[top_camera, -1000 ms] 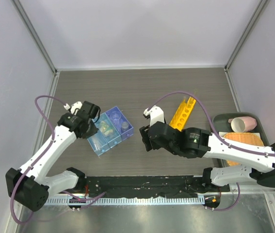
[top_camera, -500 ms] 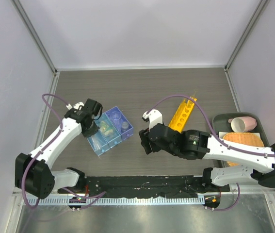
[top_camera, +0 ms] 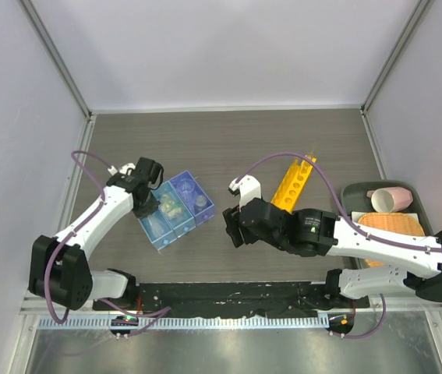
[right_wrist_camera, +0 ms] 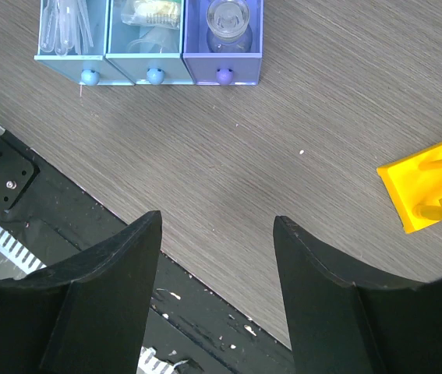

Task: Organize the chemistry lab equipment

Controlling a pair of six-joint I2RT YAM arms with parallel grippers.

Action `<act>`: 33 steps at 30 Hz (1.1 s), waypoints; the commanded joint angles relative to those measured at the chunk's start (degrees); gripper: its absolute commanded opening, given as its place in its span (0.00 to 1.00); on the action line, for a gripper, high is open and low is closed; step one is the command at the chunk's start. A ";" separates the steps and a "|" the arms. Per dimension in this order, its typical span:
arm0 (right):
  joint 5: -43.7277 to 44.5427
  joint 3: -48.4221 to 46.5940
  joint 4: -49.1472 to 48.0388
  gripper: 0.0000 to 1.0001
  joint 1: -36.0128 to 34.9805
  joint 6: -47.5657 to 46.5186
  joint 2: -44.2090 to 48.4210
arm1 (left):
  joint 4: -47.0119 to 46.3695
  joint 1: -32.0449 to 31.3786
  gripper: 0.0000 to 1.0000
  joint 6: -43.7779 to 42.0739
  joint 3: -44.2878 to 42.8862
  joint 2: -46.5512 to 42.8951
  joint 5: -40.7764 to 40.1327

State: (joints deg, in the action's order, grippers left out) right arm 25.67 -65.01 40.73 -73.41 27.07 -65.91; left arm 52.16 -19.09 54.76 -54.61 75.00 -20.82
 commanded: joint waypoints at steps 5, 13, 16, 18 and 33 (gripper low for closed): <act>-0.01 -0.03 -2.23 0.65 -0.25 -0.44 0.43 | -5.75 0.37 0.08 -0.27 4.59 1.37 1.13; -0.45 0.15 -2.50 0.64 -0.25 -0.26 -0.01 | -8.57 0.46 0.08 0.26 7.58 2.34 2.27; -0.53 0.06 -2.50 0.64 -0.25 -0.26 -0.01 | -9.53 0.46 0.09 0.43 8.37 3.39 2.89; -0.62 0.06 -2.50 0.64 -0.25 -0.18 -0.01 | -10.23 0.37 0.09 0.52 8.55 3.75 3.59; -1.41 0.76 -2.85 0.64 -0.25 -0.44 0.34 | -11.47 0.37 0.58 0.79 8.64 5.59 4.91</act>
State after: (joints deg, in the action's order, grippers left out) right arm 24.29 -64.38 40.27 -73.41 27.09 -66.04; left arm 42.39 -18.96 54.85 -46.39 80.05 -15.86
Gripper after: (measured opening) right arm 0.645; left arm 0.516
